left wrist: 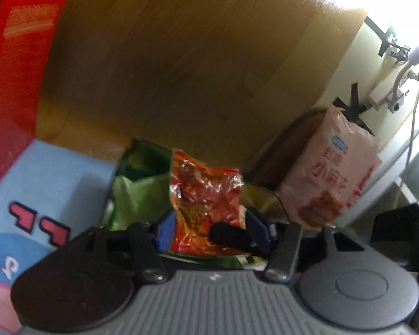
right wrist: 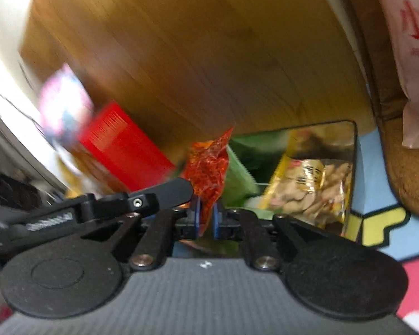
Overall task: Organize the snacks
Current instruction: 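Carry the orange candy bag into the tin box and open the right tool, then move the open right tool down to the small green snack bag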
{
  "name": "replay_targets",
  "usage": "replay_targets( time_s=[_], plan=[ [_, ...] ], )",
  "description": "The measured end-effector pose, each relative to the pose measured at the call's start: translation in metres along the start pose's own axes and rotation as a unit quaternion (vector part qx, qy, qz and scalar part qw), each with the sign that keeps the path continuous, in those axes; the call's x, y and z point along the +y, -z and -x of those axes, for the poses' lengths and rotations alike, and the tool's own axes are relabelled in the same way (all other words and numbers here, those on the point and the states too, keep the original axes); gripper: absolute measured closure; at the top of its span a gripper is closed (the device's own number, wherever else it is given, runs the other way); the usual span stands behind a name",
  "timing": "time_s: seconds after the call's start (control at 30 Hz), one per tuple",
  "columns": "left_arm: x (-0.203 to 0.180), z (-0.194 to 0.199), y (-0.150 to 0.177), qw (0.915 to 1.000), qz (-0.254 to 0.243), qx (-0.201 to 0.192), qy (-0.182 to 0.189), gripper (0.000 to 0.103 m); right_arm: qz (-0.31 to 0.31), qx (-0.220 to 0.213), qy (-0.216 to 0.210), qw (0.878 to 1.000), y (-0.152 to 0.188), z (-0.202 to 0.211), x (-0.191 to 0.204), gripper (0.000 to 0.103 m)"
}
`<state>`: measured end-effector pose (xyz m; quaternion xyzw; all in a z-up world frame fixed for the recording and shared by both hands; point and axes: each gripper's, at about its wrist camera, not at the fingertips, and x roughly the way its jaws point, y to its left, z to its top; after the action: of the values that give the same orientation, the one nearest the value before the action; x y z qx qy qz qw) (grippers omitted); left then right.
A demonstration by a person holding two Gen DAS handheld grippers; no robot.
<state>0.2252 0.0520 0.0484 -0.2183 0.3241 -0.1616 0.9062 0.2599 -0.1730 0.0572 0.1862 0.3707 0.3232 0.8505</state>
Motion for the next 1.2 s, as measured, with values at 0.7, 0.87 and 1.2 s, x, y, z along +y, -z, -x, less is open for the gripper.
replay_targets(
  time_s=[0.7,0.87,1.2],
  plan=[
    [0.043,0.164,0.17,0.9765,-0.038,-0.12,-0.175,0.017,0.257,-0.187,-0.015,0.948,0.141,0.059,0.079,0.022],
    [0.065,0.18,0.166,0.9767,0.024,-0.157,-0.144,0.011,0.314,-0.055,-0.025,0.948,0.157,0.021,0.093,0.013],
    [0.076,0.184,0.168,0.9795,0.047,-0.172,-0.093,0.008,0.289,0.054,0.033,0.955,0.155,-0.009,0.088,0.004]
  ],
)
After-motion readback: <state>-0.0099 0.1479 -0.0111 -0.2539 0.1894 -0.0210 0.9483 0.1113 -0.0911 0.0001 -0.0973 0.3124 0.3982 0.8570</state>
